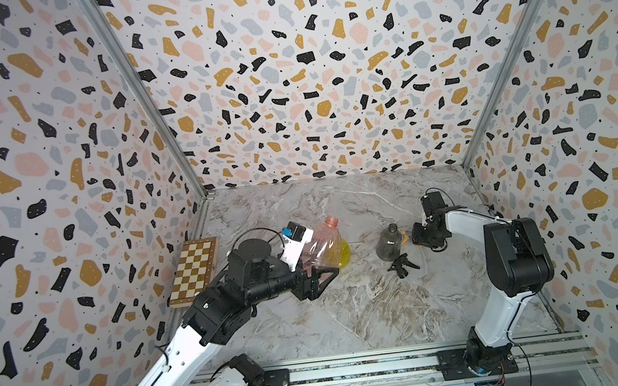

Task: Attach spray nozzles to spray bottles
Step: Pick up the spray nozzle from the center of the board.

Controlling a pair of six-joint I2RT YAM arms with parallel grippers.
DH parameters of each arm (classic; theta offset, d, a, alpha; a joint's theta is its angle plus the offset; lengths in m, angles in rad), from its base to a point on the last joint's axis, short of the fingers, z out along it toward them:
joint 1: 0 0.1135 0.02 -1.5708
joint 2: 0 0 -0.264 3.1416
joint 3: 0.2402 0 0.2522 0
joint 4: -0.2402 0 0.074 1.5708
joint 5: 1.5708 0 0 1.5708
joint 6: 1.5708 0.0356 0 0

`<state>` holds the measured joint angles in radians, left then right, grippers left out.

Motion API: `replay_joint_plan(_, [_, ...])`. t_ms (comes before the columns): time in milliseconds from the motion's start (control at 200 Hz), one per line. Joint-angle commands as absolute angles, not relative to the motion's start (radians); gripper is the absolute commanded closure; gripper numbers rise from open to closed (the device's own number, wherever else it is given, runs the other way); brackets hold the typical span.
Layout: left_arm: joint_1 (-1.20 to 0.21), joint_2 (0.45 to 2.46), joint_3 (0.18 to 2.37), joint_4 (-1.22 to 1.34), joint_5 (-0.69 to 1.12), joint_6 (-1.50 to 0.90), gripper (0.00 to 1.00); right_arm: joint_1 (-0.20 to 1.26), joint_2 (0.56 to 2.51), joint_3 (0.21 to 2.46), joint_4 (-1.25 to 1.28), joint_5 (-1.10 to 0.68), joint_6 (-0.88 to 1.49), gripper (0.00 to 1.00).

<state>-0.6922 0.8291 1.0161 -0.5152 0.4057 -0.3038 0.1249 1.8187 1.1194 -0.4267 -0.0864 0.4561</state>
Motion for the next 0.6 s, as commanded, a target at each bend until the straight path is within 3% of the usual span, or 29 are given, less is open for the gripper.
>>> replay_joint_plan(0, [-0.696,0.837,1.009,-0.491,0.408,-0.299,1.00,0.130,1.809,1.118,-0.452,-0.083,0.450,0.68])
replay_joint_plan(255, [-0.695,0.858,1.011,-0.474,0.419,-0.298,1.00,0.089,1.668,1.098,-0.413,-0.083,0.489,0.79])
replay_joint_plan(591, [-0.696,0.897,0.997,-0.387,0.466,-0.324,1.00,0.059,1.299,1.048,-0.325,-0.149,0.518,0.82])
